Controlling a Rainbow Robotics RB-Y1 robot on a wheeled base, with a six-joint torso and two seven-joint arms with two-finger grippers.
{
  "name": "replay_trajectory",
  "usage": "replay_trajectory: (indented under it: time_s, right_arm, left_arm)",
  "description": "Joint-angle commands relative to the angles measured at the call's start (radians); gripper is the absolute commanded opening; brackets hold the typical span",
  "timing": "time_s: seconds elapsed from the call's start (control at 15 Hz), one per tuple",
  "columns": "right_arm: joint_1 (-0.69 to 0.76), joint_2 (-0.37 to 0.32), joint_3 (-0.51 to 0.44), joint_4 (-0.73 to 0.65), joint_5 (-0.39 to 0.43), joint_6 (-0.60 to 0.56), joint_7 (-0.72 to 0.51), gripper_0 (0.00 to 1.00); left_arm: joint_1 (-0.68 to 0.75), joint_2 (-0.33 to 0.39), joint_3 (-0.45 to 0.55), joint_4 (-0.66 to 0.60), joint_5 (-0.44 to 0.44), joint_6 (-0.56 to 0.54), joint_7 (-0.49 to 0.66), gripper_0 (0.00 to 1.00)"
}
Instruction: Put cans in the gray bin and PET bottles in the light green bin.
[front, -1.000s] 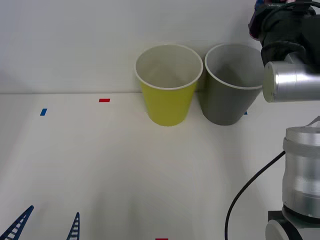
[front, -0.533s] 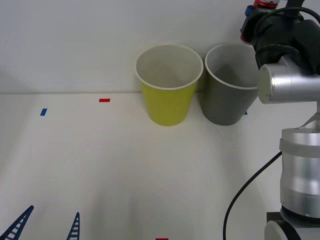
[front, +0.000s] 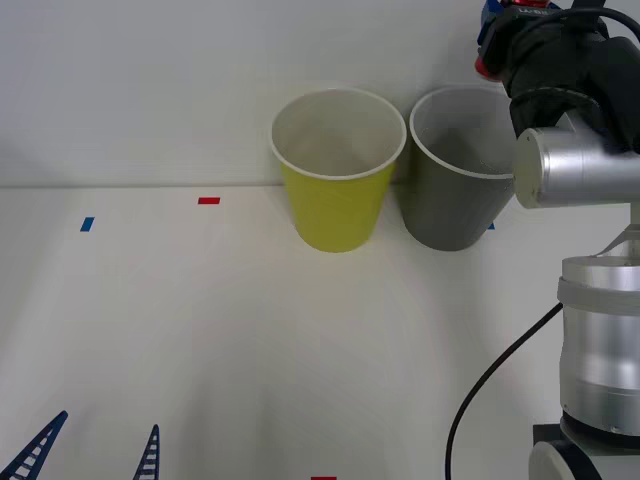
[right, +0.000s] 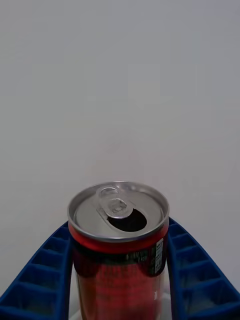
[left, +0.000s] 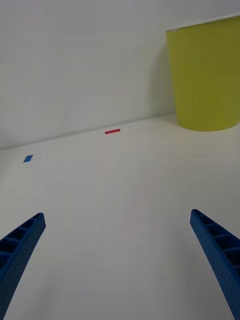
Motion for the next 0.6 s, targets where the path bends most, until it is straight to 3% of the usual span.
replay_trajectory:
  time_s: [0.07,0.53,0.6]
  right_arm:
    - [0.000,0.000,0.014,-0.001,-0.003,-0.006,0.005,0.92]
    - [0.000,0.001,0.013,0.001,-0.006,-0.021,0.006,0.94]
    - [0.000,0.001,0.011,-0.001,-0.006,-0.021,0.006,0.99]
  left_arm:
    - [0.000,0.000,0.000,0.000,0.000,0.000,0.000,1.00]
    - [0.000,0.000,0.000,0.000,0.000,0.000,0.000,1.00]
    - [0.000,0.000,0.000,0.000,0.000,0.000,0.000,1.00]
